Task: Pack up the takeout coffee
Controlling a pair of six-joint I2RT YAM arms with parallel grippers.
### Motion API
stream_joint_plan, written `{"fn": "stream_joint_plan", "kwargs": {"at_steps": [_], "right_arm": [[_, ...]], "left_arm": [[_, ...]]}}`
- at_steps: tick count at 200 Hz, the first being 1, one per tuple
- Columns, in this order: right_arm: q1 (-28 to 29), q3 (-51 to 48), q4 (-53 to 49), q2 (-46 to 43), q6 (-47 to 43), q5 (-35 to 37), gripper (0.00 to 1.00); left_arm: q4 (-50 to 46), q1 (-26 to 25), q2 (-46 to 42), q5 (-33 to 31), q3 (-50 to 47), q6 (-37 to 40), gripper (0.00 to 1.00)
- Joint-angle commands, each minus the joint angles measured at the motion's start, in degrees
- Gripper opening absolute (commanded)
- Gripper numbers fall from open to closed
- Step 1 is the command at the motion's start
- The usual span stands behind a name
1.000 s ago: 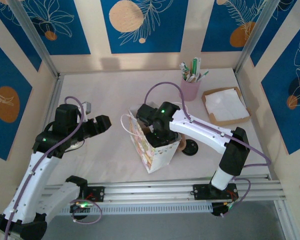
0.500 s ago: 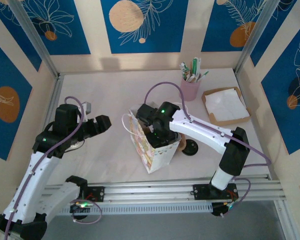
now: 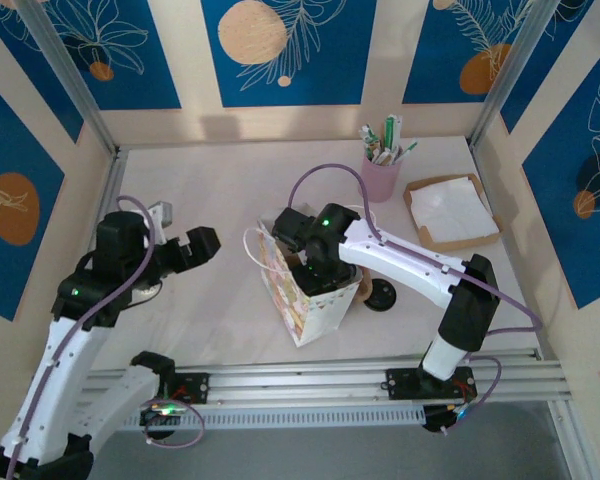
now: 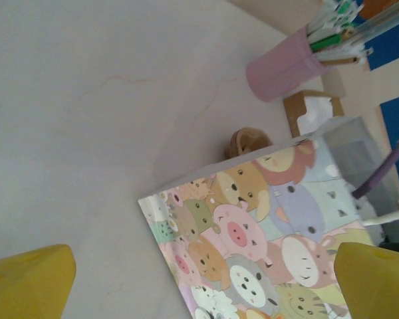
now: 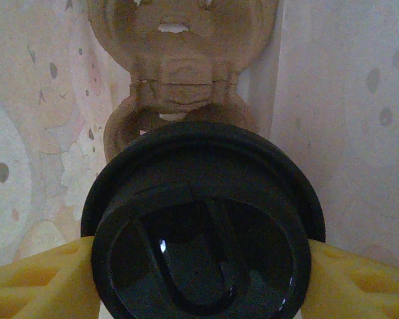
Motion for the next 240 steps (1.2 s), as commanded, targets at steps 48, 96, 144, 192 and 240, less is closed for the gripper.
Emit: {"fn": "stream_joint_plan", "kwargs": {"at_steps": [48,96,144,192,240], "right_arm": [[0.3,0.1,-0.9,-1.2,-0.3,-2.5,0.68],[0.4,0.7,-1.2,-0.9,-0.4,-2.5,0.68],[0.7,1.4,-1.8,-0.5,-0.2,-2.4,0.68],[0.9,1.9,-2.3,-0.4,-0.2,-2.3,0.68],[1.0,2.3,-2.6,-0.6,-0.4,-3.2,0.68]], "left_arm": [[-0.8,0.4,-2.7,-1.1,3.2,1.5,1.00],[-0.8,-1.7,-0.6,1.6,4.8,2.2,1.00],[-1.9,-9.2,2.9,-1.7,6.7,2.3,1.00],[-2.0,-13.1,4.5,-4.4,6.3,2.0,0.97],[-1.0,-14.1,5.3,-4.6,5.6,1.7,0.97]]}}
